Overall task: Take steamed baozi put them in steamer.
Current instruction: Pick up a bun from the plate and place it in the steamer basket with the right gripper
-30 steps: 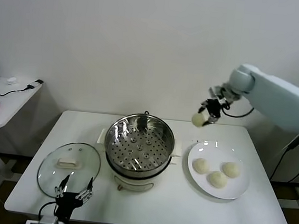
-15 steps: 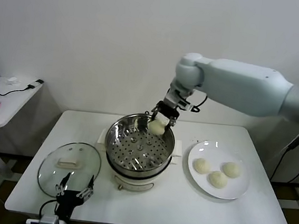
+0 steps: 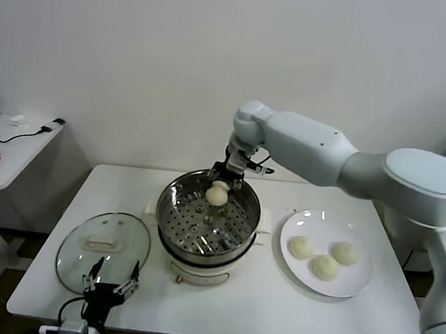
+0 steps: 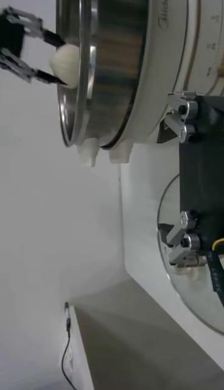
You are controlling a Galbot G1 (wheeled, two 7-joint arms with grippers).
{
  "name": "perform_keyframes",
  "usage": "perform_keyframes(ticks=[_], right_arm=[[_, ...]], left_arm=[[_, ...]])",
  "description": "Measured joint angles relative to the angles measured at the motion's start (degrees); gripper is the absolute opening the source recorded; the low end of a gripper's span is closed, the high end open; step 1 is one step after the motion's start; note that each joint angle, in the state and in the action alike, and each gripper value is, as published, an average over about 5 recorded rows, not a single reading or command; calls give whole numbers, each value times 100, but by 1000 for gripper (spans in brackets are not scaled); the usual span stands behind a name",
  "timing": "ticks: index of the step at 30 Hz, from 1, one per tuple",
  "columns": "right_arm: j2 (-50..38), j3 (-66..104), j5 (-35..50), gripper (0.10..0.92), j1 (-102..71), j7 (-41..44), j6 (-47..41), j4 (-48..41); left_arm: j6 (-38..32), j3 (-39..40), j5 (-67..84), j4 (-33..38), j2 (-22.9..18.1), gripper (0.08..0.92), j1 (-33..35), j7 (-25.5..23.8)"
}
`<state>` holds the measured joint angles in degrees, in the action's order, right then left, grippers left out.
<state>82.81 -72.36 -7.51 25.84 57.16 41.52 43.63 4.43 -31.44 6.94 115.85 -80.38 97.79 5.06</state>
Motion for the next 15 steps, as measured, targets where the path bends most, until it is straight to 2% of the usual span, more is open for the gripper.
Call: perform_keyframes(ticks=[9,15], right_arm=[[215,233,-183,808,-234,-187,325,-527],[47,54,272,822,34,-18,308,-310]], left_arm=[[-1,3,2,2,-15,823,-8,29],[4,37,-23,57,-40,823,38,23]])
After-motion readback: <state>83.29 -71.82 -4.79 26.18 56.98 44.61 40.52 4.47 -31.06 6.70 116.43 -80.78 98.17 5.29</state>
